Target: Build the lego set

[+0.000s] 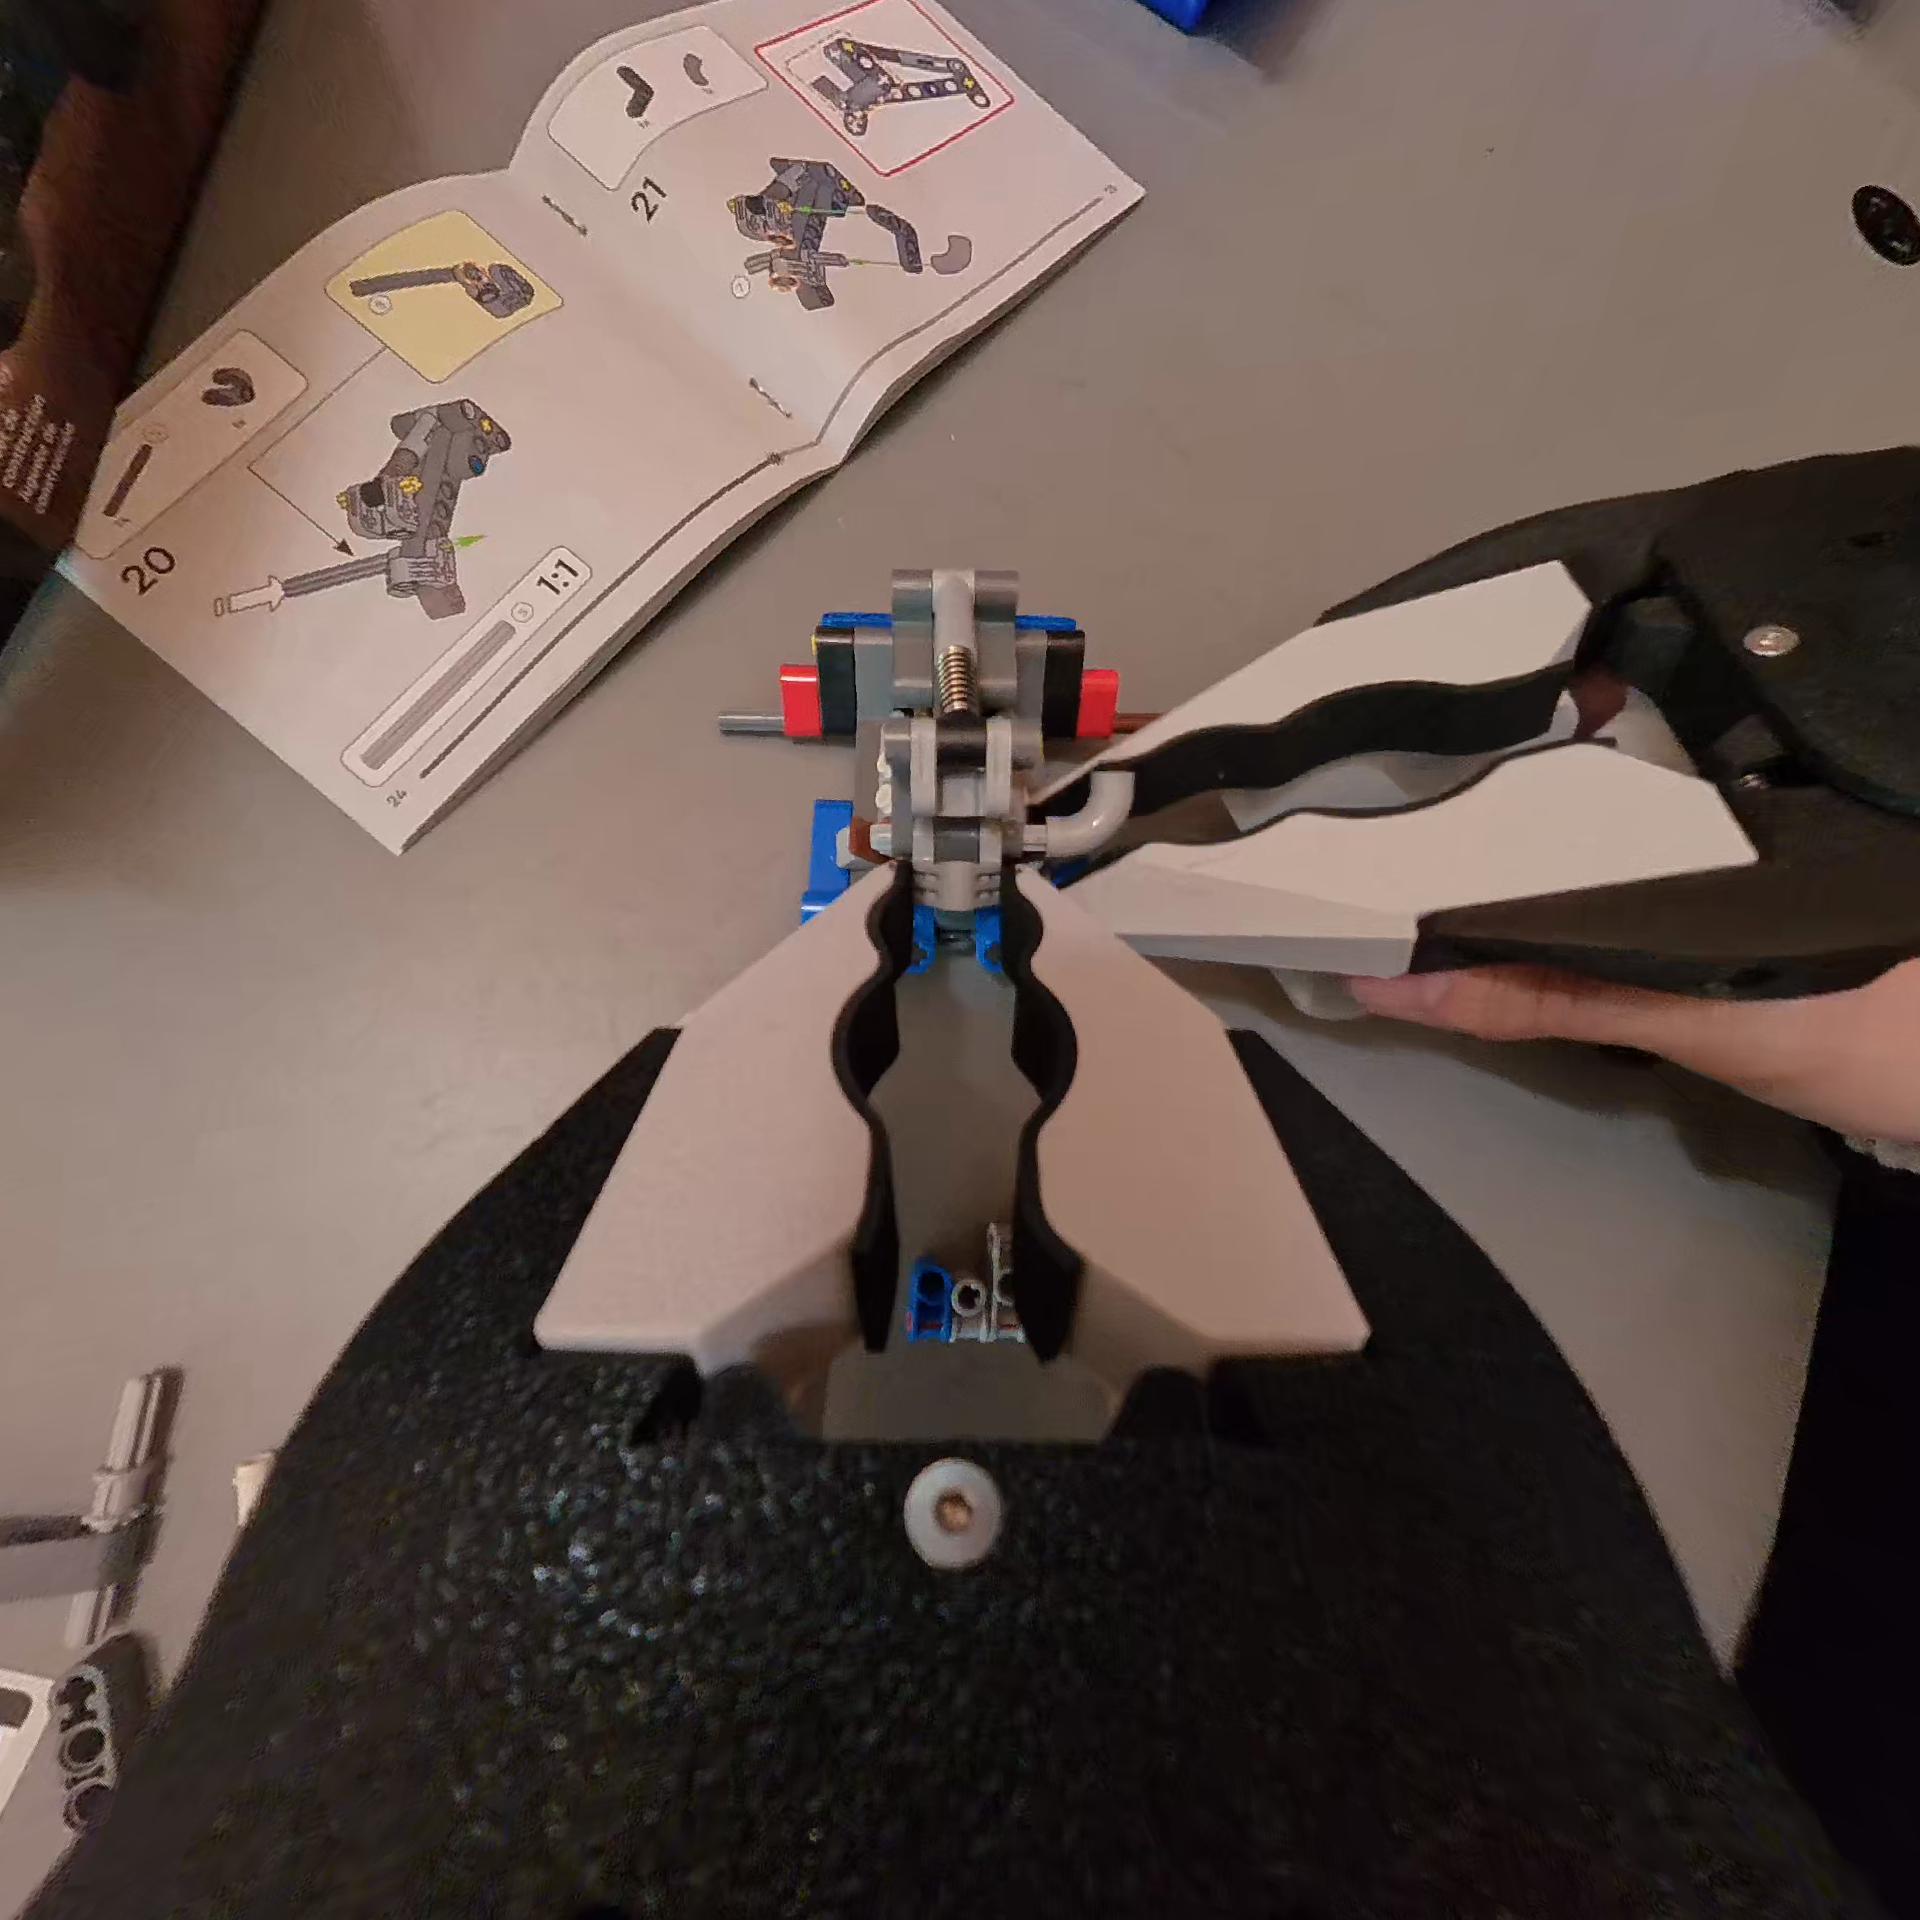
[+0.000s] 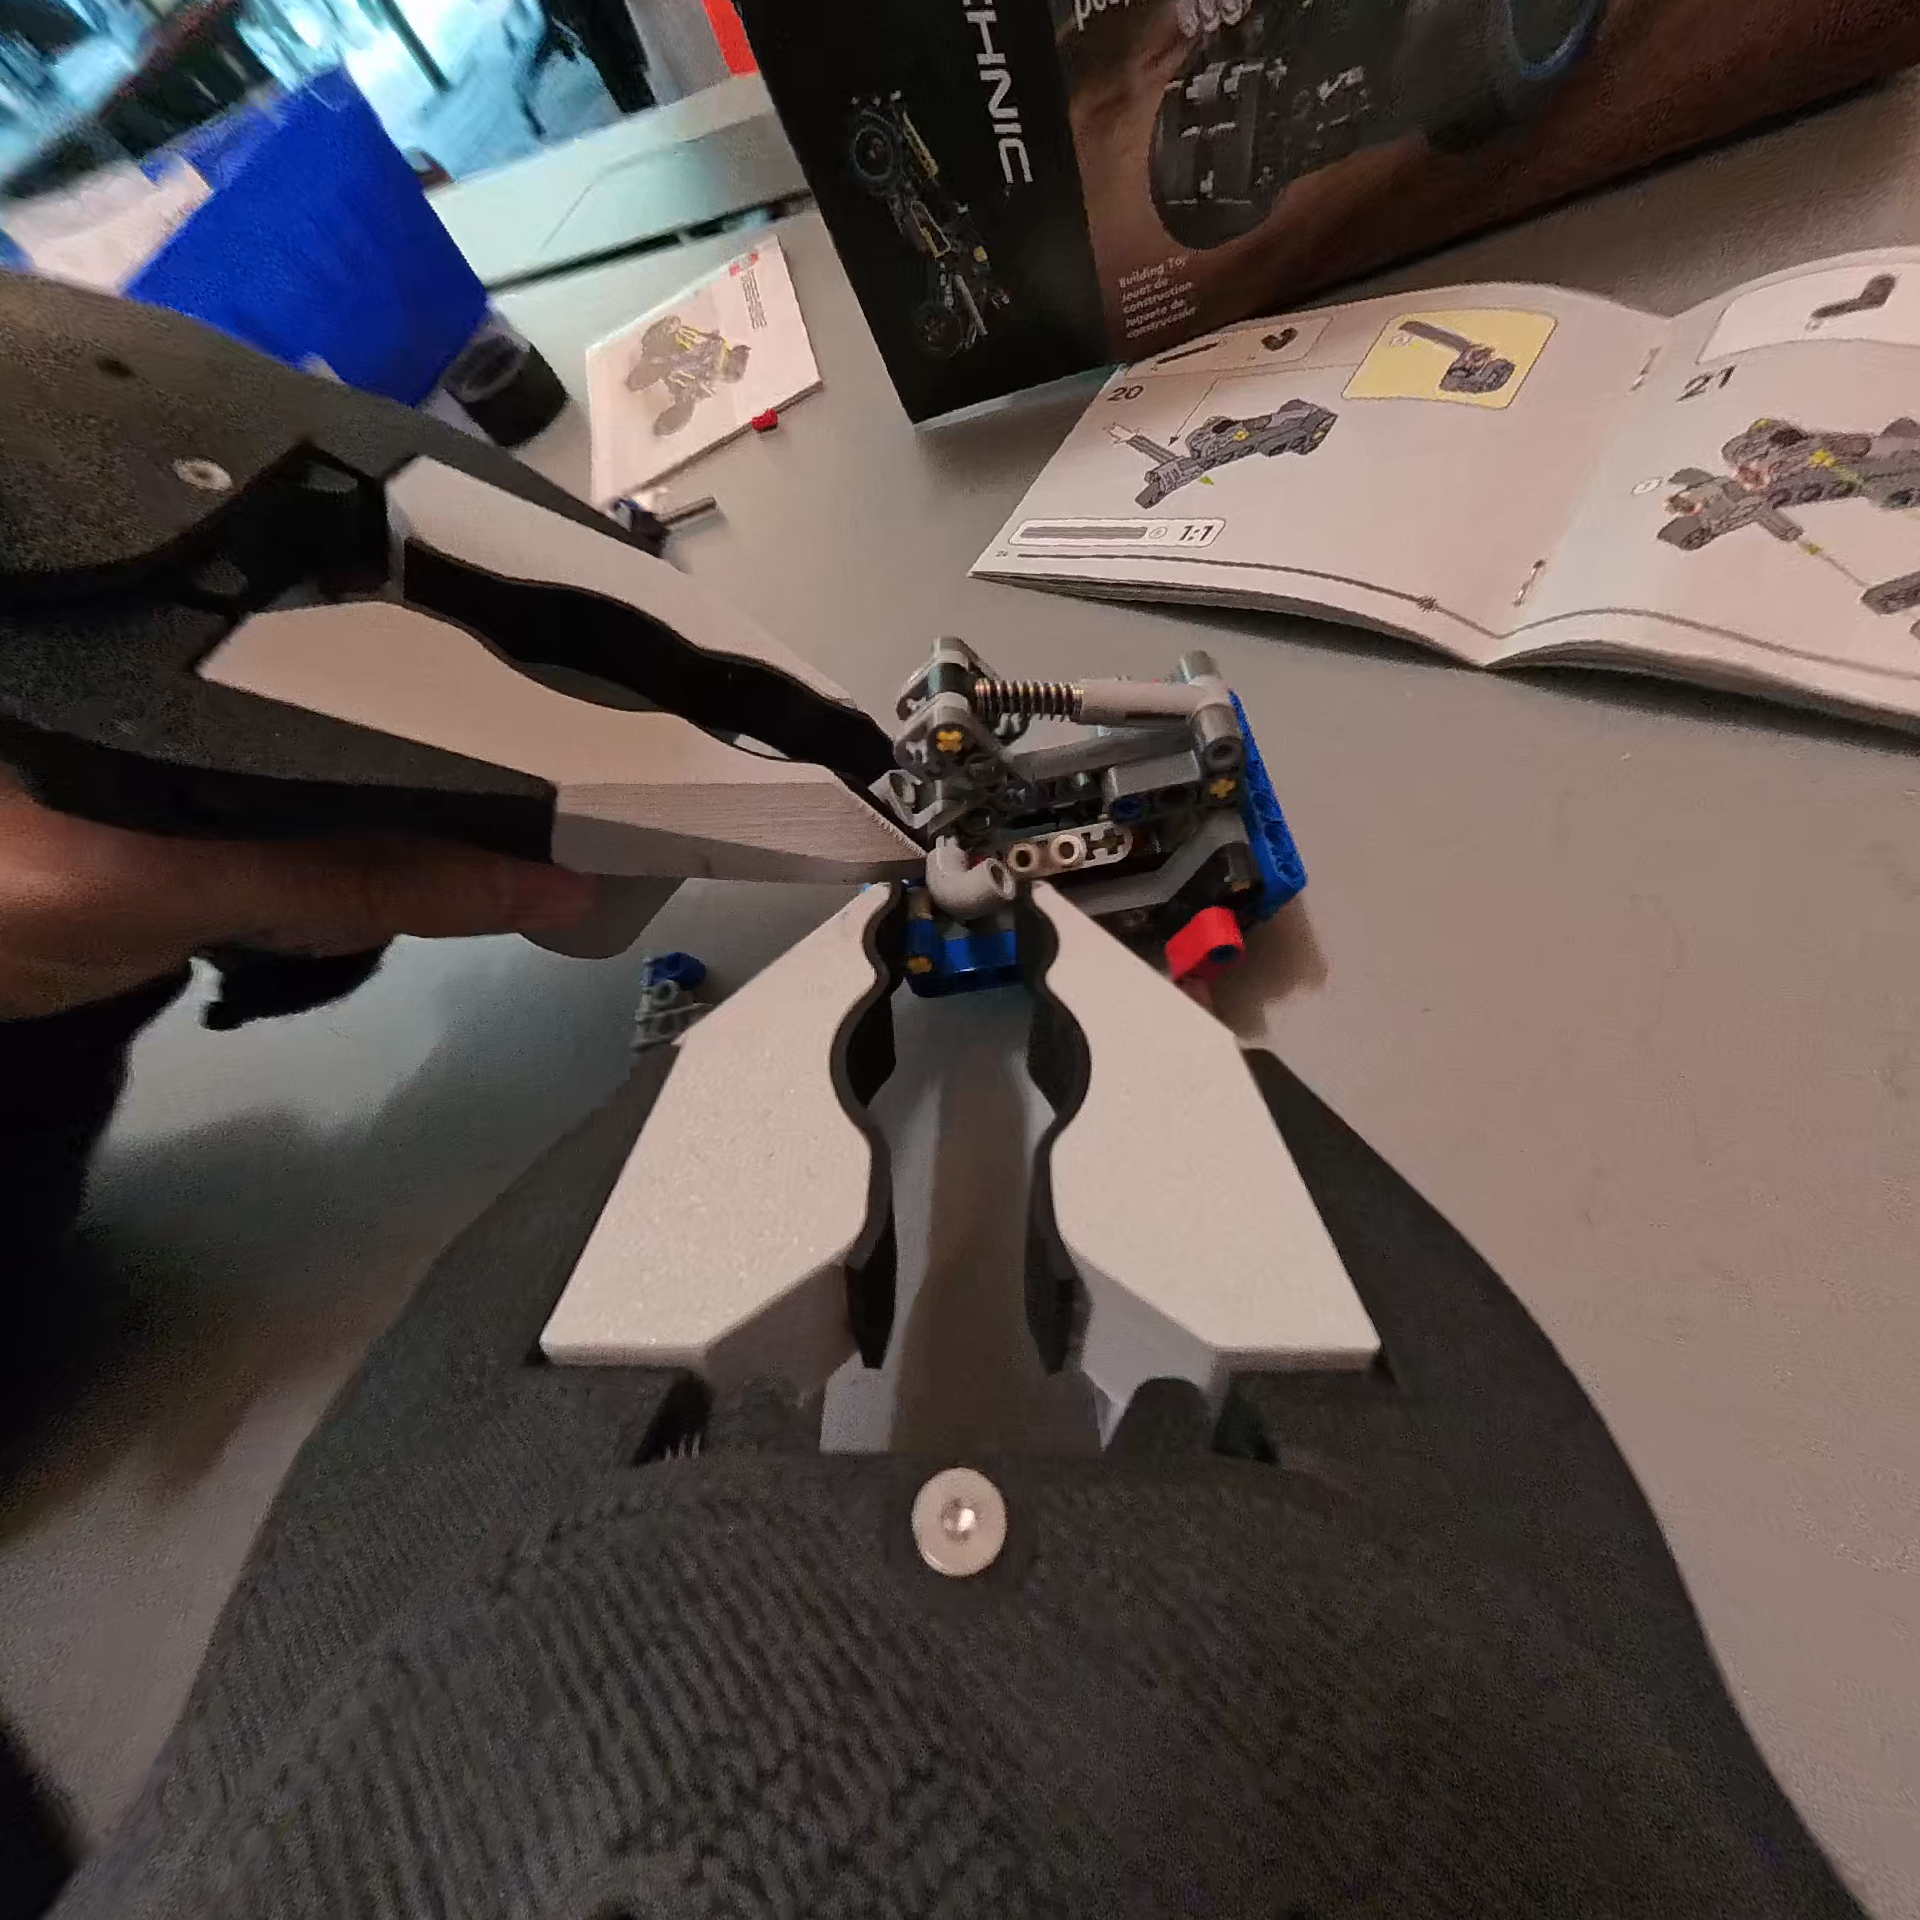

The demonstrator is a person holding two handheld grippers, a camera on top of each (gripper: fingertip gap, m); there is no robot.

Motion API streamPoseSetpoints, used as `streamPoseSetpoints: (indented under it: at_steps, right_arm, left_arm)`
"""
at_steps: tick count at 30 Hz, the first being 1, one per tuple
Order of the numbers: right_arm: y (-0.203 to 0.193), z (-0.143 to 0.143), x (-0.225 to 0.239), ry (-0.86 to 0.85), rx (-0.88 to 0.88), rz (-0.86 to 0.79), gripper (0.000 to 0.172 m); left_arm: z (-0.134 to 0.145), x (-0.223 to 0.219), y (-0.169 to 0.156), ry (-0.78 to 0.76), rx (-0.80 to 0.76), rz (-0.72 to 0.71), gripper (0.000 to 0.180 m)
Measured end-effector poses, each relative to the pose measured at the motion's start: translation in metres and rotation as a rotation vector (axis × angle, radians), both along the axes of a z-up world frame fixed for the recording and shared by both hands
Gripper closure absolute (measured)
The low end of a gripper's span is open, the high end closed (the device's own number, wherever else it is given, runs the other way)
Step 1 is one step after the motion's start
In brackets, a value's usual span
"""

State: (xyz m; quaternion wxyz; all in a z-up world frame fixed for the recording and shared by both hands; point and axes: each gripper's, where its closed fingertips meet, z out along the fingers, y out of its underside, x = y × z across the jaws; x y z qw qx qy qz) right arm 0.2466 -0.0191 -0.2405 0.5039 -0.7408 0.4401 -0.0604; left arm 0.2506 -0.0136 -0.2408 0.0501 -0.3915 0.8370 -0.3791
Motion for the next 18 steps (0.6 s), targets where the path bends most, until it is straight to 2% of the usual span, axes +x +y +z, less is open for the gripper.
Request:
streamPoseSetpoints:
  at_steps: [3,6,11,14,18]
  right_arm:
    - [-0.002,0.000,-0.001,0.043,0.058,-0.011,0.158]
    - [-0.007,-0.002,0.001,0.018,0.005,-0.026,0.156]
    - [-0.015,-0.002,0.006,-0.017,-0.041,-0.075,0.144]
    - [-0.020,-0.003,0.007,-0.024,-0.058,-0.096,0.137]
    - [-0.026,-0.001,0.009,-0.056,-0.087,-0.115,0.137]
  left_arm:
    - [0.000,0.000,-0.002,-0.017,-0.003,0.009,0.168]
    - [-0.002,0.001,-0.003,-0.023,0.008,0.009,0.168]
    - [0.001,0.002,-0.005,-0.042,0.015,0.003,0.168]
    - [0.001,0.001,-0.006,-0.022,-0.014,0.005,0.168]
    - [0.004,-0.002,-0.009,0.057,-0.120,0.007,0.167]
